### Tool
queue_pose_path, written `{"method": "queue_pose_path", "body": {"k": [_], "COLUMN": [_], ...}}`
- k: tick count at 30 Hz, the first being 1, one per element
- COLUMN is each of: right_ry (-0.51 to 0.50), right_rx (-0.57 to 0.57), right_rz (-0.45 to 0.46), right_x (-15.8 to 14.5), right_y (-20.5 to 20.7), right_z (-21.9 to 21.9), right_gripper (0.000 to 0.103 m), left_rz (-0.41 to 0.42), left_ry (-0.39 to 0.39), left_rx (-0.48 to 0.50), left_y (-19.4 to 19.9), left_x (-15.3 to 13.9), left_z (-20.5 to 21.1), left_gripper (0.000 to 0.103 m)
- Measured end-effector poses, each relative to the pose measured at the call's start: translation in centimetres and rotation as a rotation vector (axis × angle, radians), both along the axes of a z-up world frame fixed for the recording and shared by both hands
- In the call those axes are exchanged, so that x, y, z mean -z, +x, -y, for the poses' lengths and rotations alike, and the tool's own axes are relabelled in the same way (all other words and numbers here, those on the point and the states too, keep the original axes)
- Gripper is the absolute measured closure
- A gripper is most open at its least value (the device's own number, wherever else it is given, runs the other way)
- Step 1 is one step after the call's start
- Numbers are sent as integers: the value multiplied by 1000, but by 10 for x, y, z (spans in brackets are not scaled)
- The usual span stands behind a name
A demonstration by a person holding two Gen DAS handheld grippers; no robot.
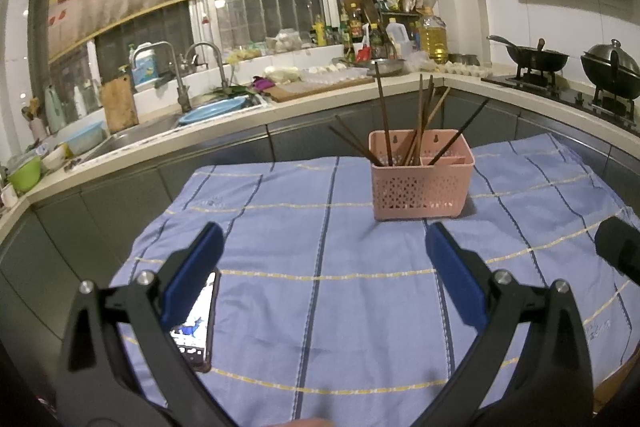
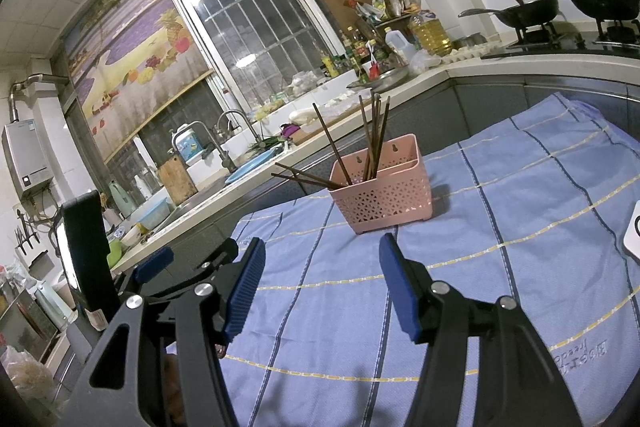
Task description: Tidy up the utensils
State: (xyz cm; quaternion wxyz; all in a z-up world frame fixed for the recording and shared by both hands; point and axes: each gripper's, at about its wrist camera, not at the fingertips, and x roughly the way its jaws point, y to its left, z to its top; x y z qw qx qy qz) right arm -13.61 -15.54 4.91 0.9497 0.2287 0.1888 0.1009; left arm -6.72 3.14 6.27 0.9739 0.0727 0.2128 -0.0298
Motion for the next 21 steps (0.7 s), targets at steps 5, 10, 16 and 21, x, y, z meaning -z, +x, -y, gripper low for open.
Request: {"method": "queue_pose_path", "body": {"k": [5, 10, 16, 21], "right_ry": [1, 1, 1, 2], "right_rx": [0, -1, -1, -1], "right_rz": [-1, -2, -2, -3], "right_x": [0, -1, -1, -1], "right_y": [0, -1, 0, -1], "right_z": [0, -1, -1, -1], "right_gripper": [43, 43, 43, 43], "left_rz": [-6, -11, -21, -30], "left_ry": [4, 7, 19, 28], "left_rx": [5, 8, 16, 21], "left_y": [1, 2, 2, 2], "left_x": [6, 8, 15, 15], "left_z": [-3, -4, -7, -6], "left_gripper": [6, 6, 6, 6]}}
